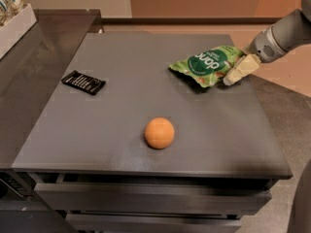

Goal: Move green rice chip bag near orange

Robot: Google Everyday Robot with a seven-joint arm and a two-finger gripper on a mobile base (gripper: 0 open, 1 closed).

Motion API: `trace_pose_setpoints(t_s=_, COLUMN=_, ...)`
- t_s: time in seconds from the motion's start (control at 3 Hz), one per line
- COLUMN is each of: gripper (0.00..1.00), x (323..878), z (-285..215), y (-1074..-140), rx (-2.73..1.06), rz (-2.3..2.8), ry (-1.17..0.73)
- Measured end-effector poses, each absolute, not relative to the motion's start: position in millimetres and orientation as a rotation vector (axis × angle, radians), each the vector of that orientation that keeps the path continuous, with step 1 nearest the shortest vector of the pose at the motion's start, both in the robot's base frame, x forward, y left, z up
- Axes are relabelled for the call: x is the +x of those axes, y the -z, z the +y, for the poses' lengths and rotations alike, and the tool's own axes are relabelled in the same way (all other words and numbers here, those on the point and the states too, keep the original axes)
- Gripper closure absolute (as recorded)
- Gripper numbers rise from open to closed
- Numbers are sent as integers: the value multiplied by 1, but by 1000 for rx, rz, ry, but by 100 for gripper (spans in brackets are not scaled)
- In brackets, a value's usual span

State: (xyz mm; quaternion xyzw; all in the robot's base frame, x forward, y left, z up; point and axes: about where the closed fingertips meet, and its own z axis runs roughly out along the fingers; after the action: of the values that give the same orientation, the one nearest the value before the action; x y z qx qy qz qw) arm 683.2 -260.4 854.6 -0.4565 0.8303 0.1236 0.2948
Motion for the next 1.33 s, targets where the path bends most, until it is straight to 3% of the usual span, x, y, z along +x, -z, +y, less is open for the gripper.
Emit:
trace_pose_setpoints(t_s=0.33, gripper=3, x=691, z=-255, y=-852, rx=-1213, rz=2190, ry=-361)
trace_pose_setpoints(t_s=1.33, gripper=70, x=674, z=-237, y=-882, rx=-1247, rz=2127, ry=-394)
